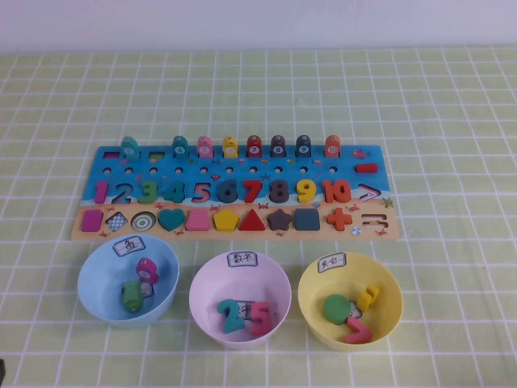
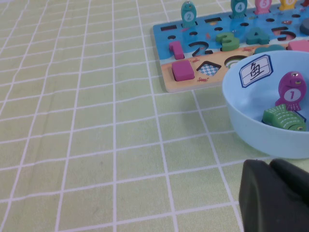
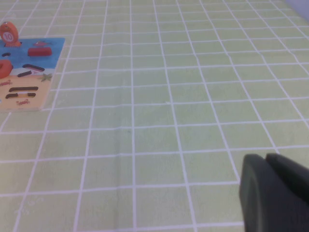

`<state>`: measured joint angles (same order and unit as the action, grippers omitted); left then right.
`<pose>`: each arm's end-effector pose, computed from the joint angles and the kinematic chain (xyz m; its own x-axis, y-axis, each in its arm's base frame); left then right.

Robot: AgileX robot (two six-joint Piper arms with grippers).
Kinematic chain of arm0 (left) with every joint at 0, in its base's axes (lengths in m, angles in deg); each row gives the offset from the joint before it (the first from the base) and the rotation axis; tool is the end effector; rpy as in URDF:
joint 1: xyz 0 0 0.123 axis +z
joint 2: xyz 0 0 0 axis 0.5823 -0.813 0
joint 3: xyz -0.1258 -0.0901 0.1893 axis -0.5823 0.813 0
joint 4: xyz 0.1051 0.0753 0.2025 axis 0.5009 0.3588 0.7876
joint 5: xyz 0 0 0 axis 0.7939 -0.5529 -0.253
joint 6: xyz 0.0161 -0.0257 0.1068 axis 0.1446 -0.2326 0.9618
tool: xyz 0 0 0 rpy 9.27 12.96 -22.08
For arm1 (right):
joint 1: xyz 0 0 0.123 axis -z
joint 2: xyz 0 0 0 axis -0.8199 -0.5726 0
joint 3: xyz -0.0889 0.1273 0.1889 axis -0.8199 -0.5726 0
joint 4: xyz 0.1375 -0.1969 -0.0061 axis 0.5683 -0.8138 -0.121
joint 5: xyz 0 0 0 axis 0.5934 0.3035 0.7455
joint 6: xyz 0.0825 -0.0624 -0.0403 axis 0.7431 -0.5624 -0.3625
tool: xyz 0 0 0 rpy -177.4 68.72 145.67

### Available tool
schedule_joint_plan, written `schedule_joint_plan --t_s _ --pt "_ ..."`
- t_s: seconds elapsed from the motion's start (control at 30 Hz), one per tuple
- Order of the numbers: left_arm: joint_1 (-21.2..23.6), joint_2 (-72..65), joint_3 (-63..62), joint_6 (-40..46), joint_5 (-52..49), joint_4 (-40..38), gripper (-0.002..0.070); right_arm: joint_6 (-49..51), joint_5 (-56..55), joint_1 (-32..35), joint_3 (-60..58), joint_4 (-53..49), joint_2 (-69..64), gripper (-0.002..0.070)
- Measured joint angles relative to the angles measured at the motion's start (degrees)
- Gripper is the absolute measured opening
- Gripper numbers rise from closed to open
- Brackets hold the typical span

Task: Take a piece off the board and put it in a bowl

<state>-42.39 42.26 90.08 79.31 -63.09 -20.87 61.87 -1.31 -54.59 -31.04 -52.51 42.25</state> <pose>0.1006 -0.0095 0.1663 -0.2840 0.1210 -0.9512 0.1226 0.9884 0.0892 0.1010 -0.0036 0.1669 -0.2873 0.0750 -0.9549 0.0525 0.9967 0.0625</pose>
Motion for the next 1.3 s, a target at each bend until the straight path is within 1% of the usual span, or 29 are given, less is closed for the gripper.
schedule_joint_plan --t_s 1.1,1.17,1.2,1.3 --pt "0.00 0.00 0.00 0.00 0.00 0.07 -0.0005 0.00 0.00 0.00 0.00 0.16 0.00 -0.0018" --pt "0.00 0.00 0.00 0.00 0.00 0.07 -0.0004 0.00 0.00 0.00 0.00 2.73 0.00 -0.0018" --pt "0.00 0.00 0.00 0.00 0.00 0.07 -0.0005 0.00 0.00 0.00 0.00 5.87 0.00 -0.0018" --pt "0.00 0.00 0.00 0.00 0.00 0.07 -0.0004 0.00 -0.25 0.00 0.00 20.96 0.00 -0.0018"
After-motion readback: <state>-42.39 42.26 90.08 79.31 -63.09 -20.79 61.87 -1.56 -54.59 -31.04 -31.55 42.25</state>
